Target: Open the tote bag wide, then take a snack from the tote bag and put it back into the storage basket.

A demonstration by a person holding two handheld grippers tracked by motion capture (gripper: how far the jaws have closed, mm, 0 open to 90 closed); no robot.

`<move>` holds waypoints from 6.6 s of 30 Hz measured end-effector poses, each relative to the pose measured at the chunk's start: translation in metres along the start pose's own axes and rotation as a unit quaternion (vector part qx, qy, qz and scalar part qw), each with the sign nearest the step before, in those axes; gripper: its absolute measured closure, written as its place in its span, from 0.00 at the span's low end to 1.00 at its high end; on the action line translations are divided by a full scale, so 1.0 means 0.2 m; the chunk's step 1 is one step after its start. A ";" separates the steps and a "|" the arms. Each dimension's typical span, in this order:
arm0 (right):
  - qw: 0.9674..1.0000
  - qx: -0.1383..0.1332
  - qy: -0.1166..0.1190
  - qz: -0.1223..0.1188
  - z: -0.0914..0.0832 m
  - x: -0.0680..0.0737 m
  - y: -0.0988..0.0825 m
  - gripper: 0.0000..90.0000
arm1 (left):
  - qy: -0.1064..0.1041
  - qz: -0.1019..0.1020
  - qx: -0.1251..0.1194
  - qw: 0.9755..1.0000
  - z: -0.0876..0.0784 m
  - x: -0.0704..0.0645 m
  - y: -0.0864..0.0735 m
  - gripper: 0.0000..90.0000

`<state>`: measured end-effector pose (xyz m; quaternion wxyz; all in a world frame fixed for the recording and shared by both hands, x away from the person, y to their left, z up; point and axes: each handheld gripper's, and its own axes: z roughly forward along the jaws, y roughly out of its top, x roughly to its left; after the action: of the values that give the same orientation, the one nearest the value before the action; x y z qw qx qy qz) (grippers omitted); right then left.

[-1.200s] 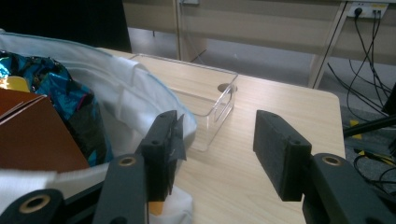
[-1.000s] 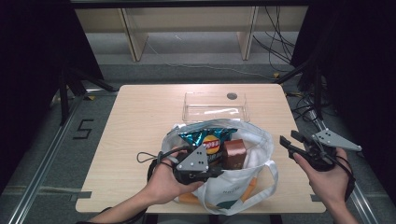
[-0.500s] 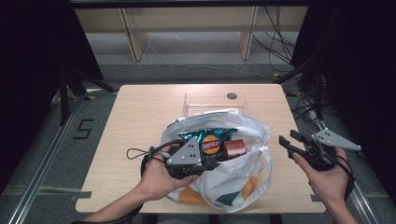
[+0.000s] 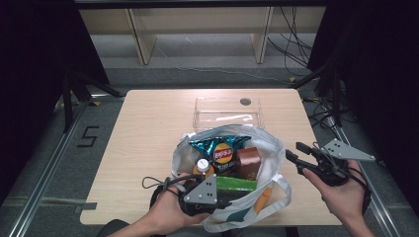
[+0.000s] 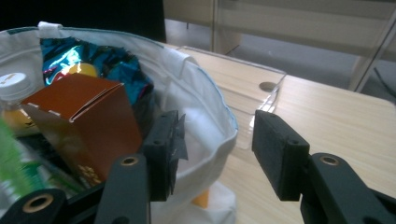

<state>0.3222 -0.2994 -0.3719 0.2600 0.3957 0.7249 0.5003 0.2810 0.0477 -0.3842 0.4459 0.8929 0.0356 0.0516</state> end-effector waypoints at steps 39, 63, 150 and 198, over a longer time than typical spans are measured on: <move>0.998 0.052 0.021 0.017 0.13 0.00 -0.04 0.56 | 0.025 -0.091 -0.074 0.993 -0.05 0.09 -0.10 0.61; 0.998 0.064 0.024 0.000 0.17 -0.03 -0.01 0.60 | 0.232 -0.153 -0.118 0.953 -0.48 0.45 -0.36 0.57; 0.973 0.225 0.045 -0.005 0.34 -0.05 -0.29 0.98 | 0.220 -0.127 0.016 0.967 -0.09 0.49 -0.53 0.91; 0.990 0.022 0.136 -0.001 0.32 0.08 0.26 0.47 | 0.233 -0.185 -0.127 0.946 -0.28 0.45 -0.51 0.32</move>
<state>0.3785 -0.2433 -0.3466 0.1506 0.3292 0.7647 0.5331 0.3618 0.1635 -0.4265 0.5361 0.7699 0.2966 0.1786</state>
